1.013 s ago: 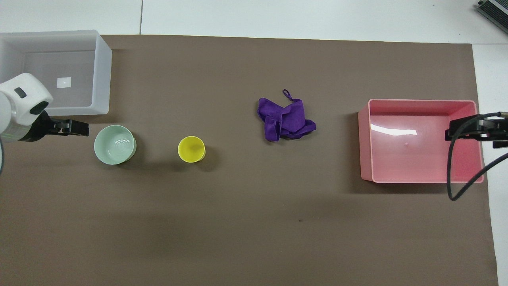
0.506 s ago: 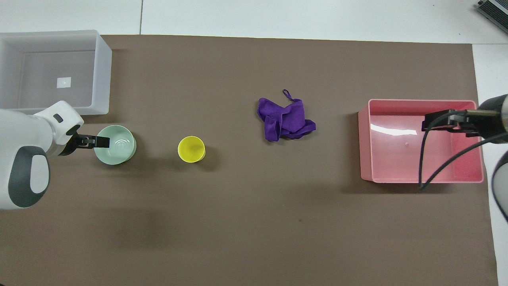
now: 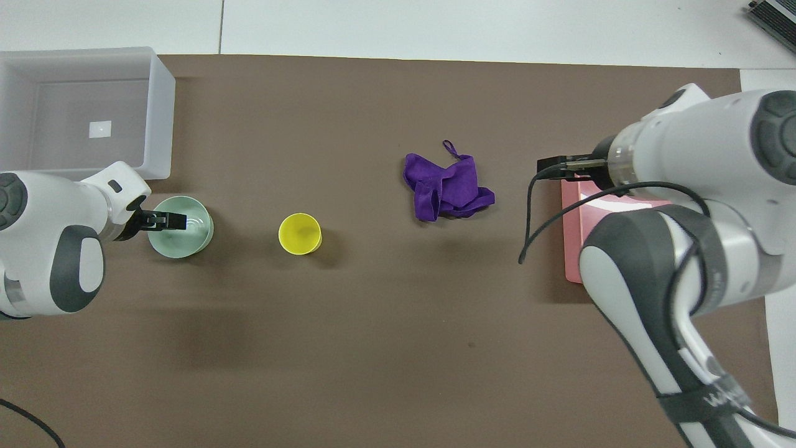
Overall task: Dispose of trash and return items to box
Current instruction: 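Lift the green bowl into the white box while the right gripper grasps the cloth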
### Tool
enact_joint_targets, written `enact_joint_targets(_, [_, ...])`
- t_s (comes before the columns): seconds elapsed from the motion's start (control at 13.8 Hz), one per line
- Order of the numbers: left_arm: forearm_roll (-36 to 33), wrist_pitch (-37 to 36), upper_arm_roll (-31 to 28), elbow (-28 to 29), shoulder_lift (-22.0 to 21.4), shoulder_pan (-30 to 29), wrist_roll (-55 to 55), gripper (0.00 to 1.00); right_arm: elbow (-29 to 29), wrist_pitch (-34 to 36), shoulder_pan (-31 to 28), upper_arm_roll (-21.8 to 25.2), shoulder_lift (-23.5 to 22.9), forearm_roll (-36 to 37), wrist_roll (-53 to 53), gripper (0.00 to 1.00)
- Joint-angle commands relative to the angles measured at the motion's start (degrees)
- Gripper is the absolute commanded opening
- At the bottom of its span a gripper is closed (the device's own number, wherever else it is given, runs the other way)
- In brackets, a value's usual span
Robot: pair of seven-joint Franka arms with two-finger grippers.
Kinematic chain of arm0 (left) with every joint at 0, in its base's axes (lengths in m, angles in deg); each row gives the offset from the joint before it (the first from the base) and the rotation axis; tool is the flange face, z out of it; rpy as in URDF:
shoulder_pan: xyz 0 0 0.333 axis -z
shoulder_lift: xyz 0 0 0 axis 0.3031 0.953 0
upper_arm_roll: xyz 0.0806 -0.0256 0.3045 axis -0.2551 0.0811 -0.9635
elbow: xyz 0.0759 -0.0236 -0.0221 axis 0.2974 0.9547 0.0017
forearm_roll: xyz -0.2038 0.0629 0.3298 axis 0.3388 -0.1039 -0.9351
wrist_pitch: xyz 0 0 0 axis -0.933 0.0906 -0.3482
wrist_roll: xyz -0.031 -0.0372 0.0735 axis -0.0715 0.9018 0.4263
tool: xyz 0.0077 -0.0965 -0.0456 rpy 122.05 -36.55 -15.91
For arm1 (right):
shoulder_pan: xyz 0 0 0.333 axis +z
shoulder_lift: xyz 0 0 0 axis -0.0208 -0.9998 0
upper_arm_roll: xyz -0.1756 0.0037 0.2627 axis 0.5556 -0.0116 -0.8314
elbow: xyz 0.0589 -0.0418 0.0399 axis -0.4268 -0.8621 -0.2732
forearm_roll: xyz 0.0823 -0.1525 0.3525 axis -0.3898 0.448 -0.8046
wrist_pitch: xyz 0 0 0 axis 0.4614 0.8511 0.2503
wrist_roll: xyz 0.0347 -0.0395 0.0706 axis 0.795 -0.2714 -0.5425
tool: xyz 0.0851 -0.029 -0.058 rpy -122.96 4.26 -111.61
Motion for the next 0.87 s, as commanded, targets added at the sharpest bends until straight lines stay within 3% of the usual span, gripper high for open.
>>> enact_joint_targets(0.0, [0.7,0.7,0.4,0.3,0.2,-0.5,0.3,0.62,0.6,-6.4,2.3,0.1,-5.2,-0.8,0.5,1.00])
enact_joint_targets(0.07, [1.5,0.6,0.4,0.3,0.2,-0.6,0.4,0.13,0.8,-9.6,3.0,0.1,-7.4,-0.8,0.6,1.00])
enact_joint_targets(0.14, [3.4,0.3,0.4,0.2,0.2,-0.6,0.4,0.00,0.8,-12.8,3.9,0.1,-9.6,-0.9,1.1,1.00])
enact_joint_targets(0.51, [4.6,-3.4,0.4,-1.7,-0.4,-0.6,0.1,0.00,0.9,-20.6,8.8,0.1,-16.4,-0.8,4.0,1.00])
enact_joint_targets(0.8, [4.5,-17.7,0.3,-10.2,-3.2,-2.0,-0.4,0.00,0.6,-26.1,10.4,0.1,-19.8,0.1,3.3,1.00])
